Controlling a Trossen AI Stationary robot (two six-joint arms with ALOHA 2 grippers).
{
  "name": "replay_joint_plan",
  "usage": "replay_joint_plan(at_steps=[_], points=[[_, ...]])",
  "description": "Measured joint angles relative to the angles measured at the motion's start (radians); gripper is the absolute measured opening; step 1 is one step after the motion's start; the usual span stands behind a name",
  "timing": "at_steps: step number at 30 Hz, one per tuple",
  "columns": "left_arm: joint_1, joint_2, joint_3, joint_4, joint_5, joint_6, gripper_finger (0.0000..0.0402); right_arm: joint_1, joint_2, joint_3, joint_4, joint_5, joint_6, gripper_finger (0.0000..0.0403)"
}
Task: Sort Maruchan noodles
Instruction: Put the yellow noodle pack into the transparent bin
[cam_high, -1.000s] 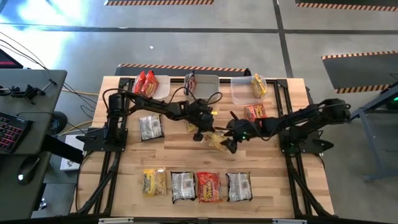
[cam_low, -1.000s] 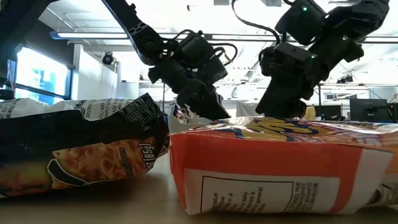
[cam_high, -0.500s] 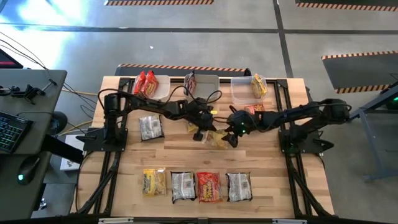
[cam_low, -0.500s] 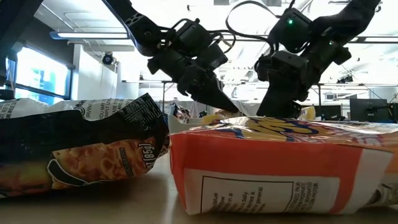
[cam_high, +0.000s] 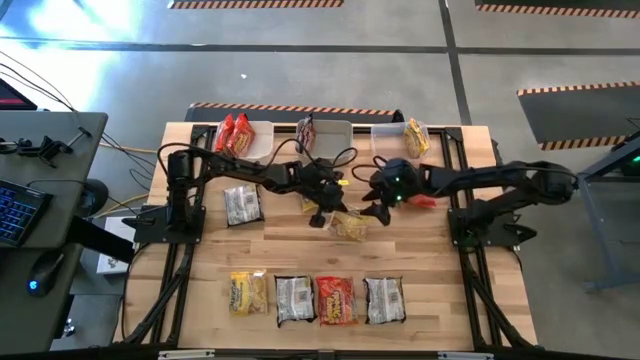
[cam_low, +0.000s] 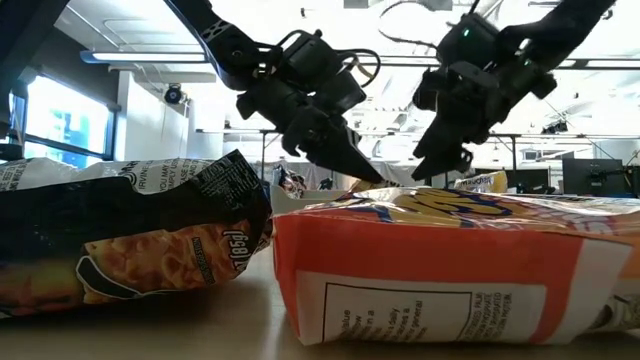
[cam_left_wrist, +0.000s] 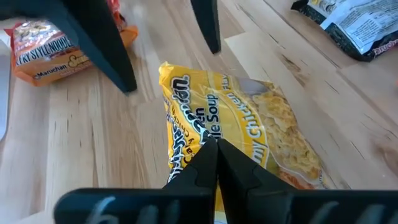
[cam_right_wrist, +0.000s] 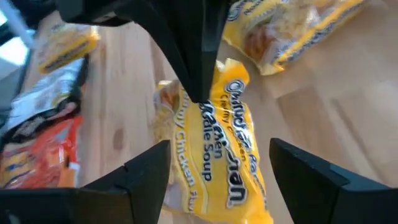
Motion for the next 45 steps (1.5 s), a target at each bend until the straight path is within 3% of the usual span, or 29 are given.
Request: replay_joint_plan(at_steps=[8, 11, 15, 23, 39, 45], points=[[-0.012, -0.032, 0.000, 0.019, -0.008, 0.010, 0.0000, -0.097, 0.156, -0.001, 0.116, -0.224, -0.003, 0.0256], [-0.011, -0.042, 0.000, 0.014, -0.021, 0.000, 0.0000, -0.107, 0.211, -0.001, 0.195, -0.346, 0.045, 0.0256], [-0.011, -0.047, 0.000, 0.022, -0.043, -0.010, 0.0000, -0.099, 0.275, -0.001, 0.284, -0.418, 0.108, 0.0256], [-0.011, -0.047, 0.000, 0.018, -0.059, -0.028, 0.0000, -0.052, 0.327, 0.000, 0.384, -0.358, 0.170, 0.0240], [0.007, -0.081, 0.000, -0.003, -0.054, -0.134, 0.0015, 0.038, 0.331, -0.001, 0.459, -0.178, 0.174, 0.0083], [0.065, -0.175, -0.013, -0.056, -0.095, -0.115, 0.0040, 0.038, 0.313, -0.001, 0.505, -0.180, 0.196, 0.0066]])
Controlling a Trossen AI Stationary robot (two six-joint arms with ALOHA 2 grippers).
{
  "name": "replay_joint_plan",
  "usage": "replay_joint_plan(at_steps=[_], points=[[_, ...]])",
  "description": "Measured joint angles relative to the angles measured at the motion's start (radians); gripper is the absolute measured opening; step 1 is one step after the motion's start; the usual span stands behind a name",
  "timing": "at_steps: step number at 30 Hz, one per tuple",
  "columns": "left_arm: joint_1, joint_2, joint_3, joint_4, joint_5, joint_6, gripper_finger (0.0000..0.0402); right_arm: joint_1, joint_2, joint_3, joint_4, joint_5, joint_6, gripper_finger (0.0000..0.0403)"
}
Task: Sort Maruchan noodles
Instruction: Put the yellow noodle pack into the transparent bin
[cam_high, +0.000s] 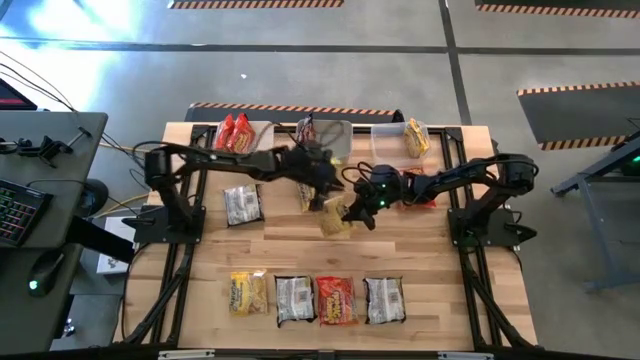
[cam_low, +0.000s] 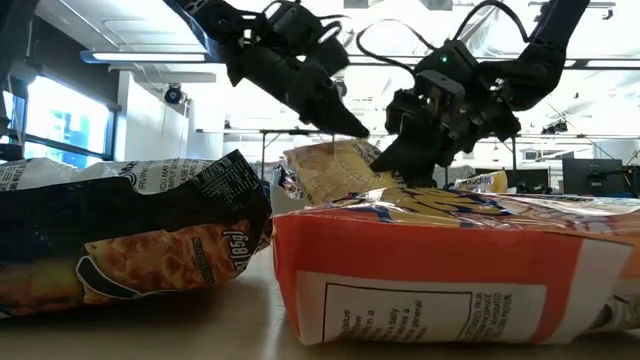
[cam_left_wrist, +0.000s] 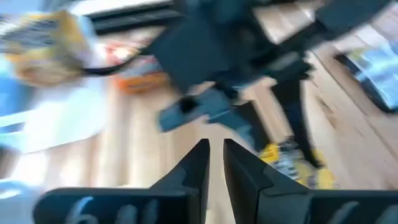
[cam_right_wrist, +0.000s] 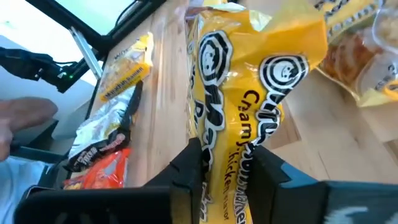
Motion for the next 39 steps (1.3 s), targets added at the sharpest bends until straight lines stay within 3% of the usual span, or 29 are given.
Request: replay_joint_plan(at_steps=[5, 9, 12, 15, 21, 26, 31, 39], points=[[0.069, -0.139, -0.180, 0.178, 0.001, -0.081, 0.0027, 0.000, -0.060, 0.000, -0.001, 0.000, 0.013, 0.0066], [0.101, -0.239, -0.383, 0.491, -0.018, -0.137, 0.0007, -0.016, -0.140, 0.002, -0.026, 0.019, 0.063, 0.0066], [0.117, -0.291, -0.513, 0.736, -0.025, -0.160, 0.0001, -0.046, -0.219, 0.036, -0.160, 0.054, 0.104, 0.0066], [0.131, -0.314, -0.595, 0.902, -0.026, -0.183, 0.0003, -0.081, -0.302, 0.144, -0.437, 0.098, 0.074, 0.0066], [0.151, -0.336, -0.620, 0.935, -0.025, -0.194, 0.0003, -0.193, -0.326, 0.547, -1.180, 0.347, -0.026, 0.0065], [0.150, -0.336, -0.621, 0.933, -0.025, -0.193, 0.0003, -0.337, -0.233, 0.816, -1.603, 0.440, -0.060, 0.0065], [0.150, -0.336, -0.621, 0.933, -0.021, -0.193, 0.0003, -0.485, -0.104, 0.913, -1.789, 0.454, -0.126, 0.0065], [0.149, -0.336, -0.621, 0.926, -0.021, -0.194, 0.0003, -0.644, 0.079, 0.926, -1.820, 0.490, -0.208, 0.0065]])
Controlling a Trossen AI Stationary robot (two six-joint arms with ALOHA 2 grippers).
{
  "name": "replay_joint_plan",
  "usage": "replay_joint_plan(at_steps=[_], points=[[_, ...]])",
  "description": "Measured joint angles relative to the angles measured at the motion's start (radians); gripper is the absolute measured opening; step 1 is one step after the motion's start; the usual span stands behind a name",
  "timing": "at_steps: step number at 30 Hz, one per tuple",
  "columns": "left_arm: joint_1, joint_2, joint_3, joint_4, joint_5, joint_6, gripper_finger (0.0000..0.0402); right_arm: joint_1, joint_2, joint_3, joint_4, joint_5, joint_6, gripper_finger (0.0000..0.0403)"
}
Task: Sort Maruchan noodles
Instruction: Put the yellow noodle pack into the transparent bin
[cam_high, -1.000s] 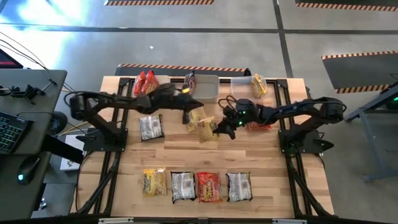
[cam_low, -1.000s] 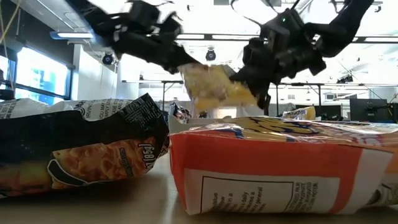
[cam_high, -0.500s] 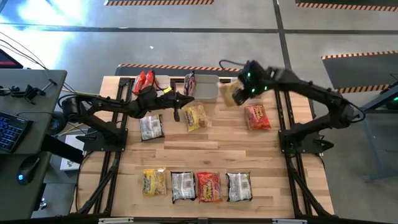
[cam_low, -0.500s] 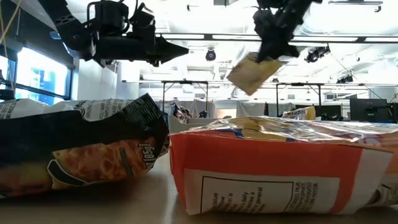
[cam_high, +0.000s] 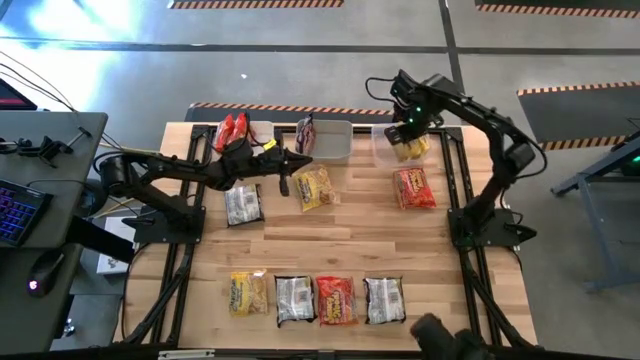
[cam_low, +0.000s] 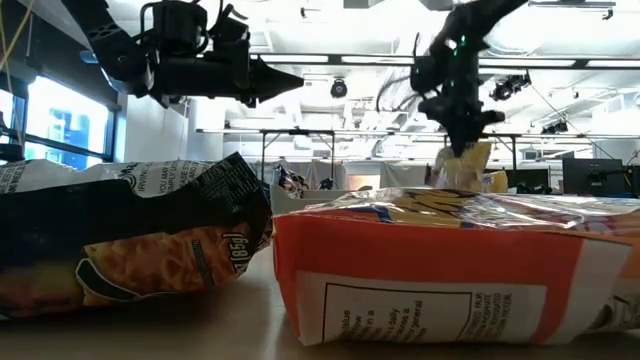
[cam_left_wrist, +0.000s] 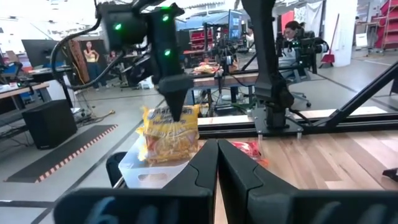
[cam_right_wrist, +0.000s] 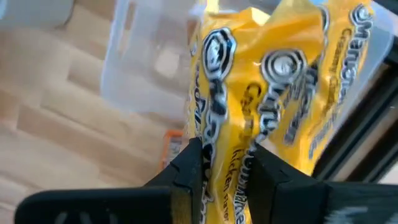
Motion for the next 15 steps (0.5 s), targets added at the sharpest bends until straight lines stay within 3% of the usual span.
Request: replay_joint_plan(at_steps=[15], points=[[0.000, 0.000, 0.000, -0.002, 0.001, -0.023, 0.0003, -0.085, 0.057, -0.001, 0.051, 0.104, -0.003, 0.0058]])
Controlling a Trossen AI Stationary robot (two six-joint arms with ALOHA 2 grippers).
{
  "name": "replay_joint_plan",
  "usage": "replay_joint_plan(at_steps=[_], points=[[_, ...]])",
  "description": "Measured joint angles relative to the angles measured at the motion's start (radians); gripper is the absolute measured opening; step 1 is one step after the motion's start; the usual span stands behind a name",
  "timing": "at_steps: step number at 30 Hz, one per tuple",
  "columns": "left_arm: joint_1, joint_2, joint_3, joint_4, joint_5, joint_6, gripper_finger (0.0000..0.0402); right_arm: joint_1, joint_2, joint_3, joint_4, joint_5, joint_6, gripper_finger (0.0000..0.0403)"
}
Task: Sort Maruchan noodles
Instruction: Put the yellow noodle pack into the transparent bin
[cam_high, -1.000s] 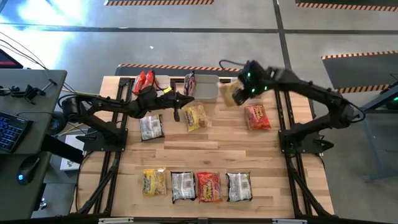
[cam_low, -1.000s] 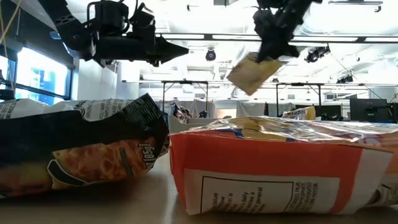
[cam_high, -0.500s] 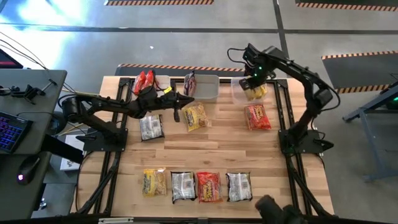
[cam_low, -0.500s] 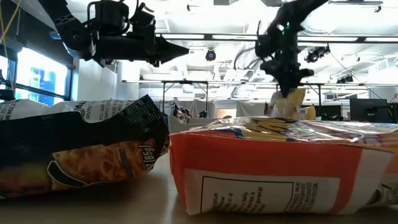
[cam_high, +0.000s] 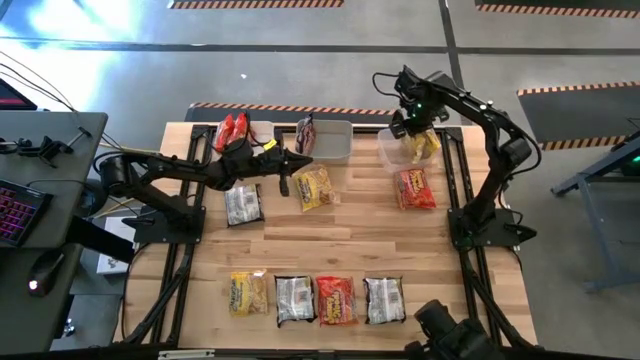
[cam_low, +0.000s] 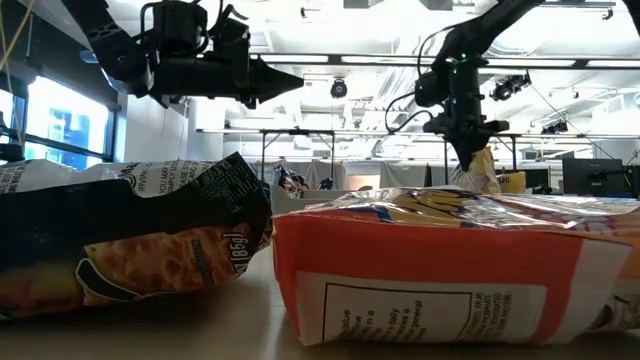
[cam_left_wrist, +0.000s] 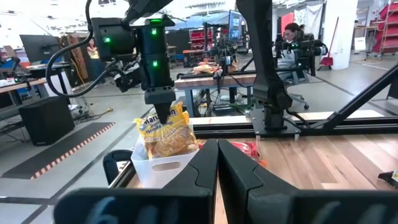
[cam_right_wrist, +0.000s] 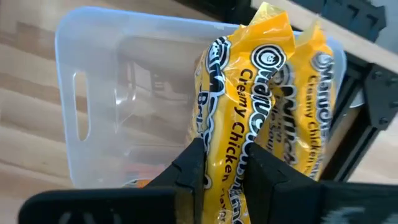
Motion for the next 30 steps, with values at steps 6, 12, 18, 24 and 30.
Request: replay_joint_plan(at_steps=[6, 12, 18, 24, 30], points=[[0.000, 0.000, 0.000, -0.013, 0.000, 0.000, 0.0003, 0.003, 0.000, 0.000, 0.010, 0.101, 0.011, 0.0044], [0.000, 0.000, 0.000, -0.026, 0.000, 0.000, 0.0003, 0.008, 0.000, -0.004, 0.054, 0.159, 0.028, 0.0038], [0.000, 0.000, 0.000, -0.042, 0.000, 0.000, 0.0003, 0.028, 0.000, -0.011, 0.083, 0.181, 0.029, 0.0028], [0.000, 0.000, 0.000, -0.048, 0.000, 0.000, 0.0003, 0.038, 0.000, -0.011, 0.083, 0.205, 0.044, 0.0028], [0.000, 0.000, 0.000, -0.048, 0.000, 0.000, 0.0003, 0.047, 0.000, -0.011, 0.082, 0.212, 0.071, 0.0028]])
